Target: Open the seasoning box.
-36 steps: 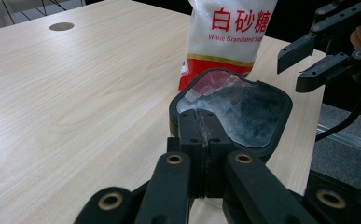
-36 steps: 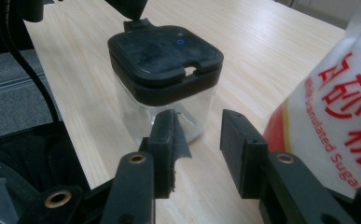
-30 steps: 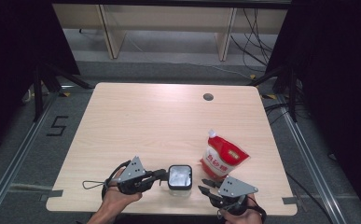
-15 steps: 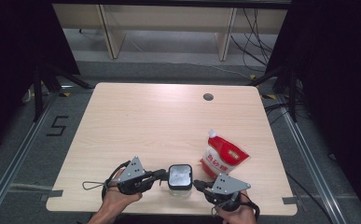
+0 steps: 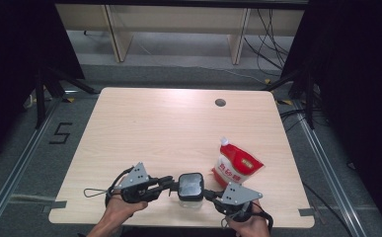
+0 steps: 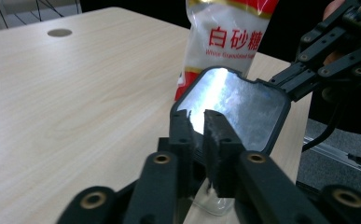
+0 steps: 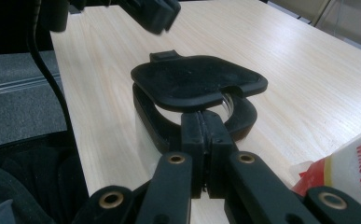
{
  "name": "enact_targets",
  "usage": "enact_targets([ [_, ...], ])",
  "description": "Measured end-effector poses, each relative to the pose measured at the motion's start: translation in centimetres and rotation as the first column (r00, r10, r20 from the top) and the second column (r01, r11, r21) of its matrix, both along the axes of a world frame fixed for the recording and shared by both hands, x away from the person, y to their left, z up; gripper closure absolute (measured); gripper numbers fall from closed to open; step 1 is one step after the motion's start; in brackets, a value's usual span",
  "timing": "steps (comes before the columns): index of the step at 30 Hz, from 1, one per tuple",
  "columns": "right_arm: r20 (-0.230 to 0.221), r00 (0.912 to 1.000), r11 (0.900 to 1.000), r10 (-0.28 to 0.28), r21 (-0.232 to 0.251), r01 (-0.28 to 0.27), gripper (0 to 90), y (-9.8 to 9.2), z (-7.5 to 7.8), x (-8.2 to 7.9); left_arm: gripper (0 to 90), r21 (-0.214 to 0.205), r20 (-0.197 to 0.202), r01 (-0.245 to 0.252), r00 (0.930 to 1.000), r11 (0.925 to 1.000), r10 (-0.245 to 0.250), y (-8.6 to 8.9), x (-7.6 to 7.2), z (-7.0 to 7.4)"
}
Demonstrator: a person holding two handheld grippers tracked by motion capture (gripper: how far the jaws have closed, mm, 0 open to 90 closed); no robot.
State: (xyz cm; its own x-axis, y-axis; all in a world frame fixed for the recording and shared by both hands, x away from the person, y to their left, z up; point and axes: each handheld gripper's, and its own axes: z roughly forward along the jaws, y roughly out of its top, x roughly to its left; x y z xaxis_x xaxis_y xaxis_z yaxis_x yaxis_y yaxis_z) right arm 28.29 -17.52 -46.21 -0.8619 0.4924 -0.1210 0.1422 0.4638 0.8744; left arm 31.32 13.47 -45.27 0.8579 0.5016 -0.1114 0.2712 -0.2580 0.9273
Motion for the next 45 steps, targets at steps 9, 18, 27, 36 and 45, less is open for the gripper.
enact_targets([
  [9,0.018,0.9997,0.9999,0.016,0.003,-0.016,89.5,0.7,0.8,0.2,50.3,0.131,-0.045,0.04,0.9984,0.9906,-0.035,1.0,0.4,-3.6],
  [18,0.043,0.9987,0.9995,0.029,0.013,-0.03,89.4,1.5,1.7,0.3,56.2,0.164,-0.013,0.073,0.9974,0.9838,-0.071,-0.2,1.3,-5.2],
  [27,0.052,0.9977,0.9989,0.043,0.015,-0.044,89.3,2.2,2.3,0.8,68.9,0.161,-0.002,0.087,0.9961,0.983,-0.088,-0.8,1.4,-5.8],
  [36,0.075,0.9947,0.9973,0.07,0.016,-0.072,89.6,3.7,3.1,1.0,73.9,0.168,0.012,0.068,0.9974,0.9834,-0.071,-1.1,1.0,-5.8],
  [45,0.068,0.9942,0.9959,0.083,0.029,-0.085,89.8,4.5,3.5,1.1,73.8,0.177,0.028,0.042,0.9985,0.9833,-0.048,-1.2,0.5,-5.7],
])
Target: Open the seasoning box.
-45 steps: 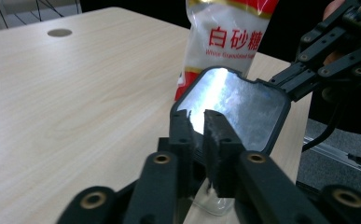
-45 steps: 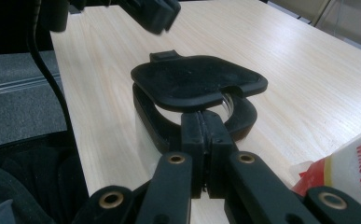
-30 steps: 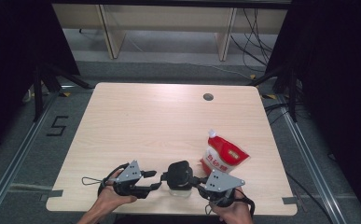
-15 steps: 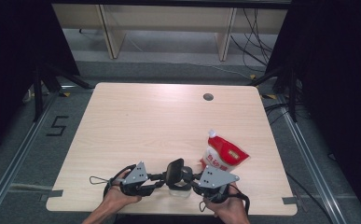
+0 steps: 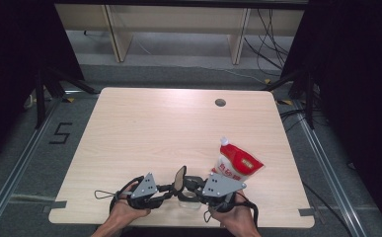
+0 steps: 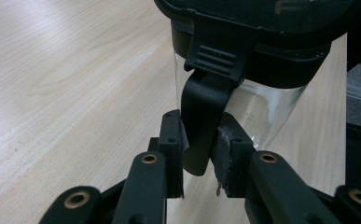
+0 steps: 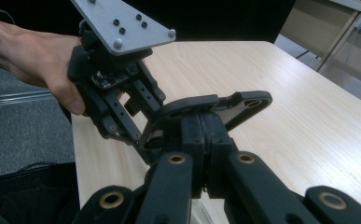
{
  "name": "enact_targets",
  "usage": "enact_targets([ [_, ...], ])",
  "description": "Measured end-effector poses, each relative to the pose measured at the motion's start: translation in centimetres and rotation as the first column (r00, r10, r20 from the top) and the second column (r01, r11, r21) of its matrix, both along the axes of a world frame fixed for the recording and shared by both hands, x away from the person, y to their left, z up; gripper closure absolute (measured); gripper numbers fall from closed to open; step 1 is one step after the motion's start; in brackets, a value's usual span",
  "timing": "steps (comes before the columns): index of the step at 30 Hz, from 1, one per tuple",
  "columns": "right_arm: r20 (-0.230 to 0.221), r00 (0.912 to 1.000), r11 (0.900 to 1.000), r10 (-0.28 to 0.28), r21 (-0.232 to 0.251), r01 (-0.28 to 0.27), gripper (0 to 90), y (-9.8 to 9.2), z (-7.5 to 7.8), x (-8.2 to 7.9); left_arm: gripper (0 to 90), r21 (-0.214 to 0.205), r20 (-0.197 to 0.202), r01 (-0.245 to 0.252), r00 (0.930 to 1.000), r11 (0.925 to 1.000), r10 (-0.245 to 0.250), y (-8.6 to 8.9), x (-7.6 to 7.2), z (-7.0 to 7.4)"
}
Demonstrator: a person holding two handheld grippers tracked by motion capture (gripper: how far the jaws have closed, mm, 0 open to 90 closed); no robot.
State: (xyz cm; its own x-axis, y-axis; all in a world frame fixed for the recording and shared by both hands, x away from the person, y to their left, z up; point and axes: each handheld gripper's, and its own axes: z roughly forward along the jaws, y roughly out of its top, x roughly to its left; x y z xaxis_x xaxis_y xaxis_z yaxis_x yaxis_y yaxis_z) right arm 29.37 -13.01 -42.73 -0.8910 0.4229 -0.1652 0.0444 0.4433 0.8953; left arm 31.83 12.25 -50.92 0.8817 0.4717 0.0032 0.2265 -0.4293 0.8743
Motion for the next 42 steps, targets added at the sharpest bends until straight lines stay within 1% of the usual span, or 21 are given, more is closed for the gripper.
enact_targets([
  [1,0.0,1.0,1.0,0.0,0.0,0.0,89.8,0.0,0.0,0.0,73.8,0.0,0.0,0.0,1.0,1.0,0.0,0.0,0.0,0.0],
  [2,0.0,1.0,1.0,0.002,0.0,-0.002,89.8,0.1,0.0,0.0,73.8,-0.008,-0.015,-0.009,0.9998,0.9999,0.009,0.0,-0.1,0.0],
  [5,-0.001,1.0,1.0,0.006,-0.002,-0.006,89.7,0.2,0.1,0.0,73.6,-0.002,-0.012,-0.011,0.9999,0.9999,0.011,0.0,-0.2,0.0],
  [6,-0.003,1.0,1.0,0.005,0.004,-0.005,89.8,0.2,0.1,0.0,73.6,-0.006,-0.019,-0.008,0.9998,1.0,0.008,0.1,-0.3,0.0],
  [7,-0.006,1.0,1.0,0.006,0.006,-0.006,89.7,0.2,0.1,0.0,73.5,0.0,-0.002,0.006,1.0,1.0,-0.006,0.2,-0.2,0.1],
  [9,-0.004,1.0,1.0,0.008,0.0,-0.008,89.7,0.2,0.1,-0.1,73.3,-0.01,-0.023,-0.01,0.9997,0.9999,0.01,0.2,-0.4,0.1],
  [12,-0.011,0.9999,0.9999,0.013,0.003,-0.013,89.6,0.2,0.1,-0.1,73.0,-0.015,-0.03,-0.004,0.9995,0.9999,0.003,0.3,-0.4,0.1],
  [13,-0.001,0.9997,0.9997,0.023,0.001,-0.023,89.5,0.1,0.1,-0.1,72.8,-0.019,-0.035,-0.007,0.9994,0.9998,0.006,0.4,-0.5,0.1],
  [16,-0.004,0.9998,0.9998,0.021,0.005,-0.021,89.5,0.1,0.1,-0.2,72.8,-0.012,-0.028,0.007,0.9996,0.9999,-0.008,0.5,-0.6,0.2],
  [17,-0.007,0.9997,0.9998,0.021,0.006,-0.021,89.5,0.1,0.2,-0.2,72.8,-0.016,-0.033,-0.001,0.9994,0.9999,0.0,0.5,-0.7,0.1],
  [19,-0.011,0.9998,0.9998,0.018,0.007,-0.018,89.5,0.2,0.2,-0.2,73.1,0.003,-0.02,-0.005,0.9998,1.0,0.005,0.5,-0.7,0.2],
  [22,-0.004,0.9997,0.9997,0.023,0.006,-0.023,89.6,0.3,0.1,-0.2,73.4,0.005,-0.017,-0.005,0.9998,1.0,0.005,0.5,-0.7,0.2],
  [23,-0.011,0.9998,0.9998,0.016,0.013,-0.016,89.6,0.4,0.1,-0.2,73.4,0.003,-0.018,-0.005,0.9998,1.0,0.005,0.4,-0.7,0.2],
  [30,-0.005,0.9986,0.9986,0.052,0.0,-0.052,89.6,2.1,0.4,0.2,73.6,0.002,-0.017,-0.021,0.9996,0.9998,0.021,0.2,-0.9,0.2],
  [32,-0.005,0.9983,0.9983,0.058,-0.002,-0.058,89.7,2.4,0.5,0.2,73.7,0.009,-0.01,-0.015,0.9998,0.9998,0.015,0.3,-0.9,0.3],
  [33,0.001,0.998,0.9979,0.064,-0.012,-0.064,89.7,2.9,0.4,0.3,73.8,0.005,-0.021,-0.025,0.9995,0.9997,0.025,0.2,-0.9,0.2],
  [37,-0.006,0.9978,0.9977,0.067,-0.011,-0.067,89.7,3.2,0.4,0.4,73.8,0.017,-0.012,-0.026,0.9996,0.9995,0.026,0.3,-0.9,0.3],
  [38,-0.006,0.9978,0.9977,0.067,-0.011,-0.067,89.7,3.2,0.4,0.4,73.8,0.025,0.004,-0.016,0.9999,0.9995,0.016,0.3,-0.8,0.3],
  [40,-0.006,0.9975,0.9974,0.07,-0.016,-0.071,89.7,3.3,0.3,0.4,73.9,0.012,-0.018,-0.032,0.9993,0.9994,0.033,0.2,-1.0,0.3],
  [41,0.001,0.9976,0.9974,0.07,-0.015,-0.07,89.7,3.3,0.3,0.5,73.9,0.012,-0.019,-0.033,0.9993,0.9994,0.033,0.1,-1.0,0.3],
  [42,-0.011,0.9975,0.9974,0.07,-0.014,-0.07,89.7,3.3,0.3,0.4,73.9,0.013,-0.018,-0.037,0.9992,0.9992,0.037,0.1,-1.0,0.3],
])
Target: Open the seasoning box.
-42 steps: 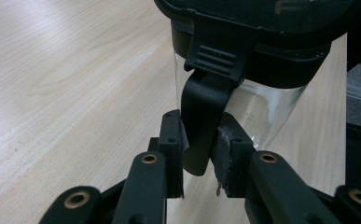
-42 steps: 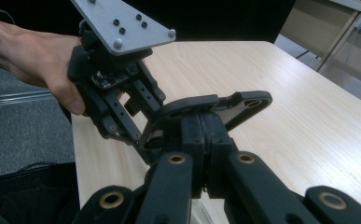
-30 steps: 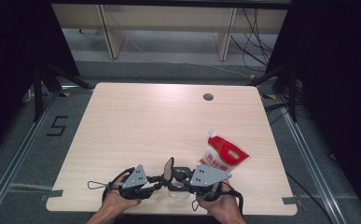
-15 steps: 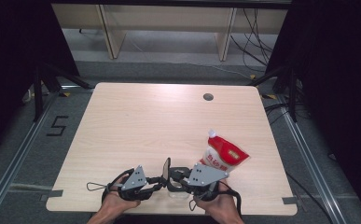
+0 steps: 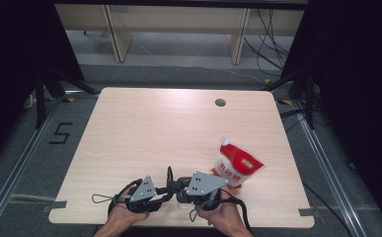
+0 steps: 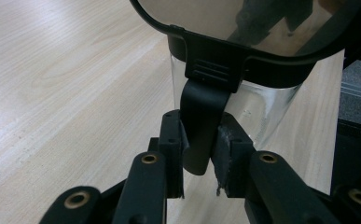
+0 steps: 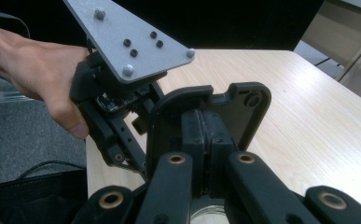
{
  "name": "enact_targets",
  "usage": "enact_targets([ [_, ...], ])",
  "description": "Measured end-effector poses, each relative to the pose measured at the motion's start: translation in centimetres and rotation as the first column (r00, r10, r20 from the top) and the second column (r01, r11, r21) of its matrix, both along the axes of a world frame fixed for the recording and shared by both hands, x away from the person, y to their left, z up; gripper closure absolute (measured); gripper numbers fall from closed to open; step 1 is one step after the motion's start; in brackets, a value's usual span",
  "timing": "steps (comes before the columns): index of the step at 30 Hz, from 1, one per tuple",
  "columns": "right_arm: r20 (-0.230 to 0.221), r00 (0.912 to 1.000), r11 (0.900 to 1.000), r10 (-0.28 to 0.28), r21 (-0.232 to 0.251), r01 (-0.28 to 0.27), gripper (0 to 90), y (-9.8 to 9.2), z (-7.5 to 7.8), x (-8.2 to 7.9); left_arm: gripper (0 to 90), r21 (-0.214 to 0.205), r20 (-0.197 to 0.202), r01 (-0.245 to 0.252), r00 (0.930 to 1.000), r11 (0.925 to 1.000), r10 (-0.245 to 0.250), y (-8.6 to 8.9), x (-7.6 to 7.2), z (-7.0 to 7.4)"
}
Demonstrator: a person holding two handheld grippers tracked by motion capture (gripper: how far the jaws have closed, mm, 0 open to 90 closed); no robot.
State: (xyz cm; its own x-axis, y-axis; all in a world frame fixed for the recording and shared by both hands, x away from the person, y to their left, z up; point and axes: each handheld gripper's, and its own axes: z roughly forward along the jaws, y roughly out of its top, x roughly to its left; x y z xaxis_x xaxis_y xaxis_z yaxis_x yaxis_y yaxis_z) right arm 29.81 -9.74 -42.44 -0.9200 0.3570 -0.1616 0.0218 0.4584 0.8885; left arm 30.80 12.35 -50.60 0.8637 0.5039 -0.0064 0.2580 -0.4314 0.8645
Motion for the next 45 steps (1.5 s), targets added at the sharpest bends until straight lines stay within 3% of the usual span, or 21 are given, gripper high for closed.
enact_targets([
  [7,-0.006,0.9999,1.0,0.01,-0.001,-0.01,89.7,0.0,-0.3,0.2,73.9,-0.005,-0.005,0.001,1.0,1.0,-0.001,0.0,0.0,0.0],
  [8,-0.004,0.9999,0.9999,0.011,-0.001,-0.011,89.3,-0.1,-0.3,0.2,73.8,0.009,0.006,0.005,1.0,1.0,-0.005,0.1,0.1,0.0],
  [12,0.0,1.0,1.0,0.007,0.002,-0.007,85.6,-0.7,-0.5,0.1,73.4,-0.013,-0.007,-0.006,1.0,0.9999,0.006,0.1,0.1,-0.1],
  [18,-0.017,0.9978,0.9977,-0.064,0.021,0.064,76.7,-4.2,-1.0,-0.2,63.3,-0.024,-0.021,-0.01,0.9997,0.9997,0.01,0.5,0.3,0.0],
  [21,-0.029,0.9936,0.9933,-0.109,0.034,0.11,70.4,-6.4,-1.4,-0.4,54.0,-0.02,-0.036,-0.009,0.9993,0.9998,0.008,0.8,0.2,0.0],
  [22,-0.03,0.9924,0.9921,-0.12,0.034,0.121,67.7,-7.0,-1.6,-0.6,52.2,-0.006,-0.04,-0.018,0.9991,0.9998,0.017,1.1,0.0,0.0],
  [23,-0.023,0.9914,0.9911,-0.129,0.03,0.129,64.5,-7.4,-1.7,-0.7,50.7,0.017,-0.017,0.0,0.9999,0.9999,0.001,1.3,0.1,0.0],
  [24,-0.023,0.9886,0.9883,-0.149,0.031,0.149,63.0,-8.0,-1.9,-0.9,49.5,0.009,-0.044,-0.021,0.9988,0.9997,0.021,1.4,-0.2,-0.1],
  [26,-0.032,0.9881,0.9878,-0.15,0.036,0.152,61.3,-8.7,-2.0,-1.0,48.3,0.006,-0.046,-0.028,0.9985,0.9996,0.028,1.7,-0.3,-0.1],
  [29,-0.056,0.9749,0.9744,-0.215,0.054,0.218,54.2,-11.2,-2.6,-1.7,40.5,-0.006,-0.066,-0.056,0.9963,0.9984,0.055,2.3,-0.5,-0.1],
  [30,-0.056,0.9749,0.9744,-0.215,0.054,0.218,54.2,-11.2,-2.6,-1.7,39.2,-0.006,-0.066,-0.056,0.9963,0.9984,0.055,2.3,-0.5,-0.1],
  [31,-0.076,0.9668,0.9662,-0.244,0.068,0.249,50.0,-12.0,-3.0,-2.1,38.2,0.004,-0.074,-0.058,0.9956,0.9983,0.058,2.5,-0.6,-0.1],
  [32,-0.079,0.9643,0.9642,-0.253,0.061,0.258,48.6,-12.4,-3.1,-2.3,37.4,-0.01,-0.073,-0.066,0.9951,0.9977,0.066,2.5,-0.7,-0.3],
  [34,-0.086,0.9622,0.9617,-0.259,0.071,0.265,47.1,-12.6,-3.2,-2.4,36.2,-0.008,-0.075,-0.074,0.9945,0.9972,0.073,2.6,-0.8,-0.3],
  [35,-0.101,0.9529,0.953,-0.286,0.073,0.294,45.7,-13.1,-3.3,-2.7,35.1,0.003,-0.08,-0.075,0.9939,0.9972,0.075,2.6,-0.9,-0.2],
  [37,-0.105,0.9462,0.9459,-0.306,0.079,0.315,44.4,-14.0,-3.6,-3.1,31.0,0.013,-0.07,-0.063,0.9955,0.9979,0.064,2.8,-0.8,-0.1],
  [38,-0.098,0.948,0.9472,-0.303,0.079,0.311,44.6,-14.3,-3.6,-3.2,29.4,0.015,-0.077,-0.068,0.9947,0.9975,0.069,2.8,-0.9,-0.1],
  [39,-0.116,0.9434,0.9444,-0.311,0.075,0.32,44.5,-14.6,-3.7,-3.4,27.8,0.003,-0.095,-0.091,0.9913,0.9958,0.091,2.7,-1.1,-0.1],
  [41,-0.116,0.9306,0.9326,-0.347,0.062,0.356,43.2,-15.3,-4.0,-3.6,25.7,0.007,-0.079,-0.089,0.9929,0.996,0.089,2.7,-1.1,-0.1],
  [43,-0.128,0.9277,0.9307,-0.351,0.062,0.36,42.1,-15.5,-4.1,-3.6,24.6,0.009,-0.093,-0.111,0.9894,0.9938,0.112,2.8,-1.2,-0.1],
  [45,-0.145,0.9132,0.9171,-0.381,0.067,0.393,40.3,-16.4,-4.3,-3.8,20.6,-0.002,-0.082,-0.112,0.9904,0.9937,0.112,2.9,-1.1,-0.1],
])
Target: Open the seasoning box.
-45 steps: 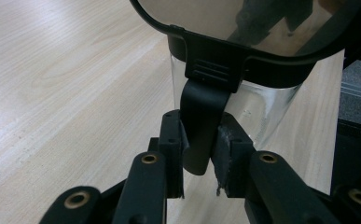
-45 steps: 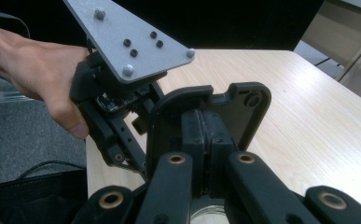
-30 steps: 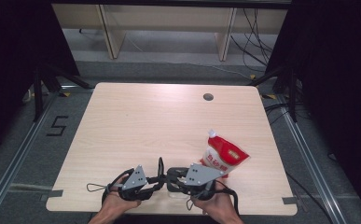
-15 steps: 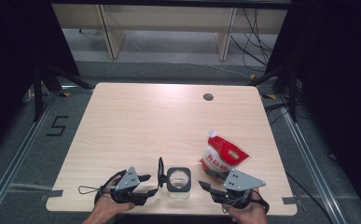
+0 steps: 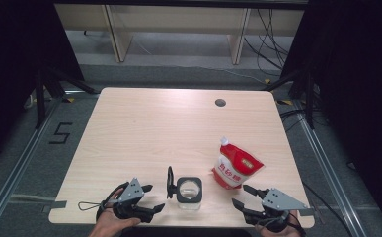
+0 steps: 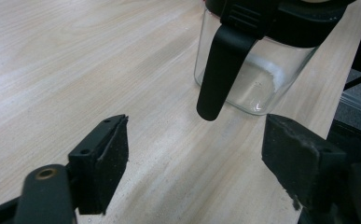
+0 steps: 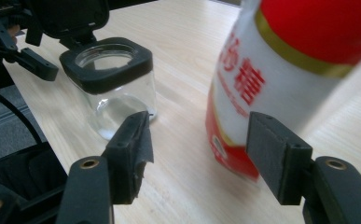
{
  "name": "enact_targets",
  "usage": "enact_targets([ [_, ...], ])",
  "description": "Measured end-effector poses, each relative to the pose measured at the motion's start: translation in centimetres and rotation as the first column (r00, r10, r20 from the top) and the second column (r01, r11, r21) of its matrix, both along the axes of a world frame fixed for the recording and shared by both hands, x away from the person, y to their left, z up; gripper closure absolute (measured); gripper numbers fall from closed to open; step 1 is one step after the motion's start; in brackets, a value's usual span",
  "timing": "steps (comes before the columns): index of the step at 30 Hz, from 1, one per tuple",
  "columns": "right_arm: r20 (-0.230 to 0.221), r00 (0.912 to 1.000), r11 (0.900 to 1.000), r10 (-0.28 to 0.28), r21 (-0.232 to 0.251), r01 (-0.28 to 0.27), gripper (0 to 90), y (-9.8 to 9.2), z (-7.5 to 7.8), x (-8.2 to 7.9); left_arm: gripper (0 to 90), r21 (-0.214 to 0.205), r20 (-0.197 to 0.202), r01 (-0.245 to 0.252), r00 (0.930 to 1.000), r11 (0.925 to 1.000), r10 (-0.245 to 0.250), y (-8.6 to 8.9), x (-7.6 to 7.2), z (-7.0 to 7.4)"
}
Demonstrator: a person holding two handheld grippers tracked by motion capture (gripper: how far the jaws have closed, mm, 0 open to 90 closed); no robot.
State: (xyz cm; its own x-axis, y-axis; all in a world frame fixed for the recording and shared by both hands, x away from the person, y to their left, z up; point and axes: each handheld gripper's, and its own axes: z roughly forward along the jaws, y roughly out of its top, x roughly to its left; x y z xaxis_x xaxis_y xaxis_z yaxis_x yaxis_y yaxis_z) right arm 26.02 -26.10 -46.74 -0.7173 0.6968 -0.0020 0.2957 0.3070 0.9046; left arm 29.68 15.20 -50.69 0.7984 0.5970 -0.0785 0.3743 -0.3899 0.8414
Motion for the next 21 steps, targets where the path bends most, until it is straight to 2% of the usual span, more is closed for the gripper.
enact_targets([
  [1,0.007,1.0,1.0,-0.005,0.004,0.005,39.5,-0.2,-0.1,0.0,18.9,0.003,-0.016,-0.015,0.9997,0.9999,0.015,0.0,-0.1,0.0],
  [2,-0.013,0.9999,1.0,-0.005,0.008,0.005,38.5,-0.4,-0.2,-0.1,18.1,0.006,-0.024,-0.017,0.9996,0.9998,0.018,0.1,-0.1,0.1],
  [3,-0.021,0.9995,0.9996,-0.025,0.01,0.025,37.6,-0.6,-0.2,-0.3,16.9,-0.005,-0.021,-0.015,0.9997,0.9999,0.015,0.1,-0.2,0.0],
  [4,-0.001,0.9998,0.9997,-0.019,0.017,0.019,36.2,-0.7,-0.3,-0.1,15.0,-0.006,-0.016,-0.009,0.9998,0.9999,0.009,0.1,-0.2,0.0],
  [5,-0.001,0.9998,0.9997,-0.019,0.017,0.019,36.2,-0.7,-0.3,-0.1,15.0,-0.006,-0.016,-0.009,0.9998,0.9999,0.009,0.1,-0.2,0.0],
  [6,-0.001,0.9996,0.9996,-0.029,0.005,0.029,34.6,-0.9,-0.4,-0.1,15.0,0.024,0.011,0.01,0.9999,0.9997,-0.011,0.2,-0.2,0.1],
  [8,-0.052,0.9956,0.9966,-0.078,0.022,0.079,29.7,-1.2,-0.6,-0.2,14.9,0.025,0.017,0.019,0.9997,0.9995,-0.019,0.2,-0.2,0.2],
  [9,-0.045,0.9953,0.9955,-0.086,0.036,0.088,28.4,-1.3,-0.7,-0.1,15.0,0.015,-0.011,-0.006,0.9999,0.9999,0.006,0.1,-0.3,0.2],
  [10,-0.053,0.9948,0.9953,-0.087,0.038,0.089,27.3,-1.5,-0.8,0.0,15.0,-0.005,-0.008,-0.016,0.9998,0.9999,0.016,0.0,-0.4,0.1],
  [11,-0.033,0.9961,0.9962,-0.082,0.027,0.083,26.1,-1.7,-0.9,0.3,15.1,0.03,0.007,-0.001,1.0,0.9996,0.001,0.2,-0.3,0.3],
  [12,-0.051,0.9944,0.9947,-0.093,0.04,0.095,25.4,-1.7,-1.0,0.3,15.2,0.006,0.001,-0.01,0.9999,0.9999,0.01,0.1,-0.4,0.3],
  [13,-0.066,0.9927,0.9934,-0.101,0.047,0.104,24.8,-1.8,-1.1,0.4,15.2,0.011,0.011,-0.004,0.9999,0.9999,0.004,0.2,-0.3,0.3],
  [14,-0.096,0.9897,0.9926,-0.107,0.048,0.112,23.5,-1.9,-1.2,0.4,15.4,0.001,0.002,-0.007,1.0,1.0,0.007,0.2,-0.4,0.4],
  [15,-0.096,0.9897,0.9926,-0.107,0.048,0.112,23.5,-1.9,-1.2,0.4,15.4,0.001,0.002,-0.007,1.0,1.0,0.007,0.2,-0.4,0.4],
  [16,-0.068,0.9932,0.9949,-0.095,0.028,0.097,21.2,-2.2,-1.5,0.8,15.4,0.001,-0.015,-0.018,0.9997,0.9998,0.018,0.3,-0.5,0.4],
  [17,-0.068,0.9932,0.9949,-0.095,0.028,0.097,21.2,-2.2,-1.5,0.8,15.4,-0.004,-0.018,-0.026,0.9995,0.9997,0.026,0.2,-0.6,0.5],
  [18,-0.081,0.991,0.9932,-0.107,0.037,0.11,17.6,-2.2,-1.6,0.8,15.4,0.014,-0.003,-0.007,1.0,0.9999,0.008,0.4,-0.5,0.5],
  [19,-0.081,0.991,0.9932,-0.107,0.037,0.11,17.6,-2.2,-1.6,0.8,15.4,0.014,-0.003,-0.007,1.0,0.9999,0.008,0.4,-0.5,0.5],
  [20,-0.055,0.9921,0.9931,-0.112,0.026,0.114,16.0,-2.5,-1.7,1.1,15.3,0.001,-0.024,-0.021,0.9995,0.9998,0.021,0.2,-0.7,0.4],
  [21,-0.055,0.9921,0.9931,-0.112,0.026,0.114,16.0,-2.5,-1.7,1.1,15.4,0.001,-0.024,-0.021,0.9995,0.9998,0.021,0.2,-0.7,0.4],
])
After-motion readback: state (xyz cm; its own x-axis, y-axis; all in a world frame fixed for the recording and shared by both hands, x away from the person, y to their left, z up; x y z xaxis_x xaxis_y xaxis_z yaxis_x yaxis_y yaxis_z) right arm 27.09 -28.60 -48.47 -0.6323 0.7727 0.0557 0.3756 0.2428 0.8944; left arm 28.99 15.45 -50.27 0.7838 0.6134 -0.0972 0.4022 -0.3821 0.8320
